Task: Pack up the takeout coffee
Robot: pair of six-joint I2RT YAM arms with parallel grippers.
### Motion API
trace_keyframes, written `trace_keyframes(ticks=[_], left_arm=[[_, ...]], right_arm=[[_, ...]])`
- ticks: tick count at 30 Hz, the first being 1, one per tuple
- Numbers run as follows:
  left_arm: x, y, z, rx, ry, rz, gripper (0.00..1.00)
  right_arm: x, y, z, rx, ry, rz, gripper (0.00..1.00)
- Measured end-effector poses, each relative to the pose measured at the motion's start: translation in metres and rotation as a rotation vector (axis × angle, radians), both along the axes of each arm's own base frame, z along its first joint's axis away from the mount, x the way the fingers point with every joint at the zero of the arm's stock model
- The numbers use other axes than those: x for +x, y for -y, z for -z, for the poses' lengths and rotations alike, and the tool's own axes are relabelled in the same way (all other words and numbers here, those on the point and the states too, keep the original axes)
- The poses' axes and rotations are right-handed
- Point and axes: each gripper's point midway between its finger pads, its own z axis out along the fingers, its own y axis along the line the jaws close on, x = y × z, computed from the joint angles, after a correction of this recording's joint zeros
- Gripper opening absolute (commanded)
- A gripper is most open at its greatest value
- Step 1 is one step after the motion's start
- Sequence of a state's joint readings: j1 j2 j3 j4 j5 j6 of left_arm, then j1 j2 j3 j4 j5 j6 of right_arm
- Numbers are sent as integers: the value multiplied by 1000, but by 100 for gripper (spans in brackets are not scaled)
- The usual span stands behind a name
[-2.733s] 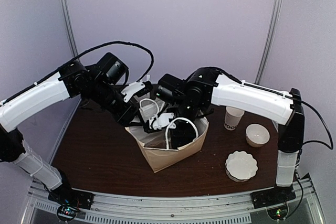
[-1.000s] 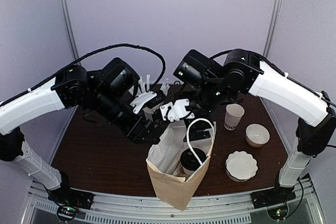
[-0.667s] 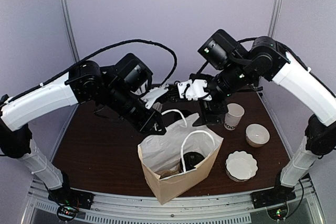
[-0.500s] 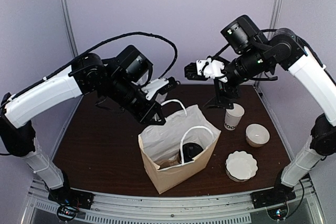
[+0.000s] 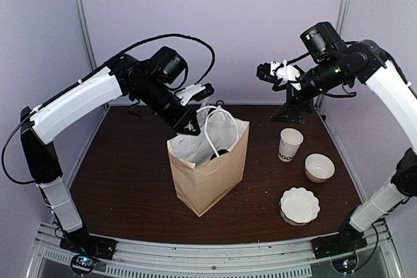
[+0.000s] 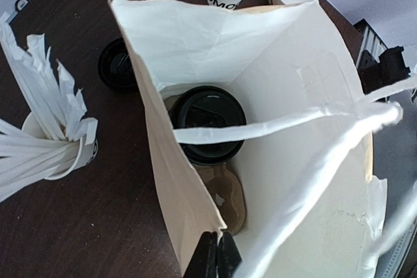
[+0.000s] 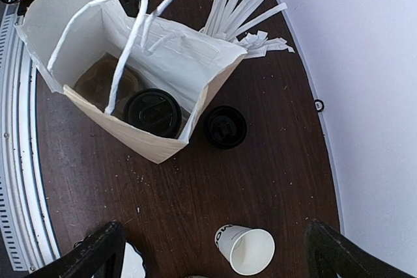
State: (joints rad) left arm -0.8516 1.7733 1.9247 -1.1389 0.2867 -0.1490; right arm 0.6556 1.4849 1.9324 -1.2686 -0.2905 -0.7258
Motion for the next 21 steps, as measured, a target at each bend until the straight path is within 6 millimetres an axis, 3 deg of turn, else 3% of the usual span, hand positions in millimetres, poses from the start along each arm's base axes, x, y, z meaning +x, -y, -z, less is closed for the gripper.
trace_keyframes(ticks=[2, 3, 8, 10, 14, 17, 19, 21], left_arm=[[0, 3, -1, -8, -1, 14, 42], [-1, 3, -2, -8, 0, 21, 48], [-2, -3, -8, 10, 14, 24, 74], [0, -9, -20, 16, 52, 12, 80], [-1, -37, -61, 17, 185, -28, 80], [2, -70, -90, 1, 281, -95, 68], [15, -100, -98, 0, 312, -187, 63], [38, -129, -92, -2, 314, -295, 63]], right_arm=[[1, 0, 1, 5, -7, 0, 99], [1, 0, 2, 9, -11, 1, 99], [1, 0, 1, 24, -22, 7, 99], [2, 1, 1, 26, -24, 11, 99], [5, 3, 1, 28, -27, 21, 100], [7, 5, 2, 32, -33, 33, 100], [11, 8, 3, 41, -40, 51, 99], [17, 11, 5, 53, -51, 79, 100]])
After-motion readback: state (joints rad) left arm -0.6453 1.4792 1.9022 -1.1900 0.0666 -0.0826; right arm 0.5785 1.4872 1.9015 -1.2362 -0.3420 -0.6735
